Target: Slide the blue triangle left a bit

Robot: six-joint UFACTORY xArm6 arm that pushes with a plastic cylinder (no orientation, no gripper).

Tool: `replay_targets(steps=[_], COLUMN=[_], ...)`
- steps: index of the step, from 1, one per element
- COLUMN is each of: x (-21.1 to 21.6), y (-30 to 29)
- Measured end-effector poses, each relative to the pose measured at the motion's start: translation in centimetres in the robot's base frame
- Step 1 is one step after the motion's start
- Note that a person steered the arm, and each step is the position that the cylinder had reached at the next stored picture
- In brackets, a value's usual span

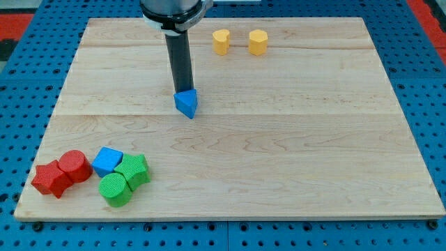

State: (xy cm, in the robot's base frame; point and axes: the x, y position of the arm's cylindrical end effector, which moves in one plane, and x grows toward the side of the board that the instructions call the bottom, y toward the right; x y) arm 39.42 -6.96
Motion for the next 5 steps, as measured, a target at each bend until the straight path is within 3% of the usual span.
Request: replay_targets(steps=[2,4,5], x=[-0.2,-0.1,3.4], y=[6.2,6.5,6.5])
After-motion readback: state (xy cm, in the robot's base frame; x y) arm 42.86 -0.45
